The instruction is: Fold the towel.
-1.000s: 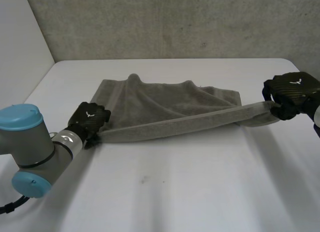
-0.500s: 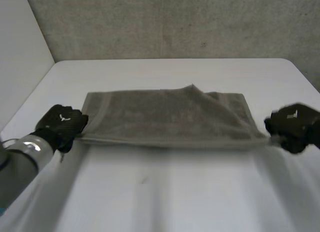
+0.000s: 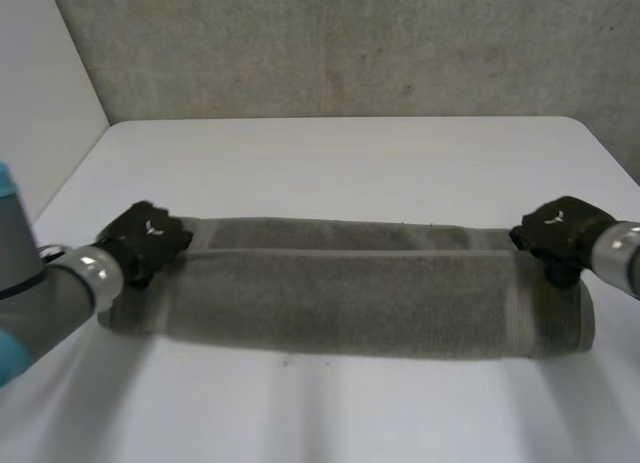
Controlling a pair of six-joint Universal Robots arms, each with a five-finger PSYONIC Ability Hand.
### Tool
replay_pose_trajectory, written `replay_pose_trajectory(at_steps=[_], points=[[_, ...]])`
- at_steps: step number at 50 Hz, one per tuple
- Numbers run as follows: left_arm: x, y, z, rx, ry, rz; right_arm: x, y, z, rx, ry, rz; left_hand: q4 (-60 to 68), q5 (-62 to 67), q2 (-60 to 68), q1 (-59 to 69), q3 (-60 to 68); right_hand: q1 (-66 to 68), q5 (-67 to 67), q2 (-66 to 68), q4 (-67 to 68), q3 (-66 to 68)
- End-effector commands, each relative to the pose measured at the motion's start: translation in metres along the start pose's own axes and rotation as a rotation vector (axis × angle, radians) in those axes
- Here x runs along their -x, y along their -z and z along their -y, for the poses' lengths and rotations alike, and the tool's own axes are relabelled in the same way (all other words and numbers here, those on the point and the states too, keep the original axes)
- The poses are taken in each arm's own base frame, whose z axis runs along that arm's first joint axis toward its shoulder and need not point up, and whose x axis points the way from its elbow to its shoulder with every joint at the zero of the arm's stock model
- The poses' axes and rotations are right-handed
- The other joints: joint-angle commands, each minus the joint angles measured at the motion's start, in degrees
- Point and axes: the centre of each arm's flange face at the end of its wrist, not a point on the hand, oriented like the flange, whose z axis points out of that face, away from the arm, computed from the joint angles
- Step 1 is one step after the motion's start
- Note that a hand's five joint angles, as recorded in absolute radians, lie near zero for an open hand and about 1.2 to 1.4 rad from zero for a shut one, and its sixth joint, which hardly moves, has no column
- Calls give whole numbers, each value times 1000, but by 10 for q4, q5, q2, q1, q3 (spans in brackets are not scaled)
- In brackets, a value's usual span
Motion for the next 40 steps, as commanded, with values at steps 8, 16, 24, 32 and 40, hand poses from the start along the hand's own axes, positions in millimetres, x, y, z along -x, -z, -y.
replay_pose_trajectory(at_steps=[8, 16, 24, 32, 40], points=[[23, -91, 14, -167, -37, 295, 7, -76, 10, -109, 90, -270, 102, 107, 103, 120, 103, 245, 132, 123, 116, 121], [20, -126, 6, -183, -40, 299, 1, -98, 12, -122, 87, -340, 102, 107, 103, 120, 103, 245, 132, 123, 116, 121], [12, -127, 13, -206, -45, 289, -3, -101, 21, -173, 69, -412, -598, -593, -597, -580, -597, -455, -568, -577, -584, -579], [21, -104, 31, -232, -34, 304, -20, -66, 40, -250, -49, -453, -598, -593, -597, -580, -597, -455, -568, -577, -584, -579], [21, -62, 42, -244, 47, 289, -4, -31, 37, -197, -85, -337, -598, -593, -597, -580, -597, -455, -568, -577, -584, -579]])
